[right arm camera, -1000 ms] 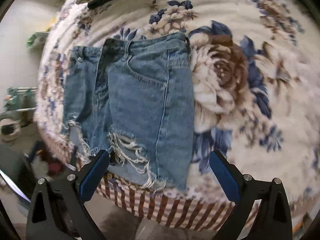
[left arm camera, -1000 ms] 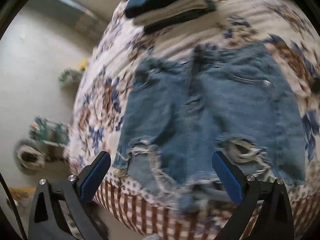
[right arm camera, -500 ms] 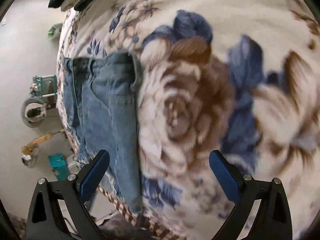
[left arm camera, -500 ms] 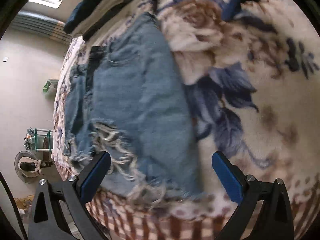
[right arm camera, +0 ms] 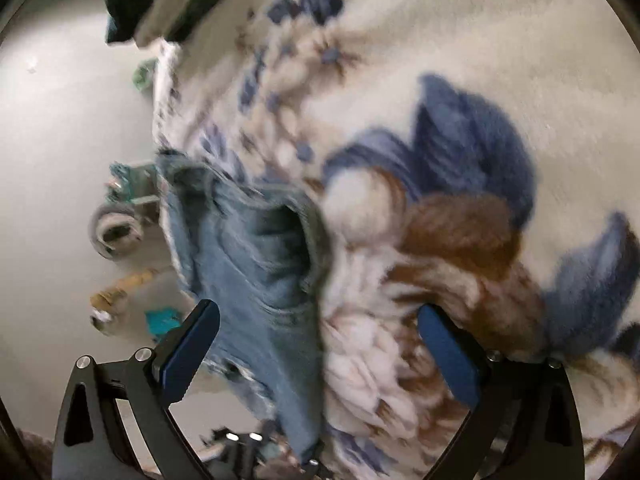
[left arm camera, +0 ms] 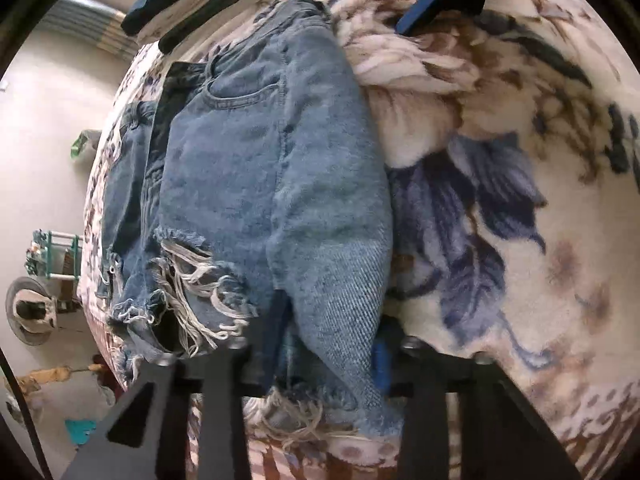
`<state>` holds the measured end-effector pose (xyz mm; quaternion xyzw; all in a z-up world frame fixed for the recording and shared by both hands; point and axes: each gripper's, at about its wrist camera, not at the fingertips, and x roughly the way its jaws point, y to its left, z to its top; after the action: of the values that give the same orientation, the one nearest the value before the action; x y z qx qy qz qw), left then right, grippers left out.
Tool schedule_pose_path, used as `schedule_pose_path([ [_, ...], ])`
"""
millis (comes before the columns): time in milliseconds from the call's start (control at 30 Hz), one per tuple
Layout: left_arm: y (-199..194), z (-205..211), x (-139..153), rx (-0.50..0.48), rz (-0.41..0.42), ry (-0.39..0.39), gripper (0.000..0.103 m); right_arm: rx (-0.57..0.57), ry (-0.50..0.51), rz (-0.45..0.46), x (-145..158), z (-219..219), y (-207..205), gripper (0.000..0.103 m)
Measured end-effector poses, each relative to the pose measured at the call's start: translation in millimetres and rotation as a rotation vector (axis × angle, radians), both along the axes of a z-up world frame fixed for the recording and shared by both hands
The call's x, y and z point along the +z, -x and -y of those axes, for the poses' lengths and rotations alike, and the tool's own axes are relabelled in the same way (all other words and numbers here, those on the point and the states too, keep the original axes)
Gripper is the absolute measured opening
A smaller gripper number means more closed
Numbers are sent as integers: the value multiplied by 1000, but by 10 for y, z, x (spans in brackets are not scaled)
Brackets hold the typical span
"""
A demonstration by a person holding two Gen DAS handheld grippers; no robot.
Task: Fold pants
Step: 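Grasp the hem of one shorts leg with the left tool while the right tool grasps the other leg hem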
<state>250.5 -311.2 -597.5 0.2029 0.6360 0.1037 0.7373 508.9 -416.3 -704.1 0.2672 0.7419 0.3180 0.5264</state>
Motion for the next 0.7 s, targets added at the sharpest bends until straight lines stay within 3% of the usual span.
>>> schedule_pose_path([
  [100,-17,-72,18,1,14,20,11,-31,-13,15,-31,-80,-94,101],
  [233,-10,-103,74,-16,28,37,8,-39,3,60,16,-417,-196,101],
  [267,-8,-104,92,-20,30,41,8,-26,18,82,28,-518,-210,95],
  [333,0,-94,123,-24,35,47,7,-16,22,107,45,-640,-208,48],
  [367,-7,-110,141,-22,34,55,7,-9,29,96,13,-722,-215,30],
  [533,-67,-242,291,-6,55,88,4,-41,63,92,-48,-873,-223,26],
  [700,-101,-465,469,33,69,93,4,-65,58,96,101,-844,-188,22],
])
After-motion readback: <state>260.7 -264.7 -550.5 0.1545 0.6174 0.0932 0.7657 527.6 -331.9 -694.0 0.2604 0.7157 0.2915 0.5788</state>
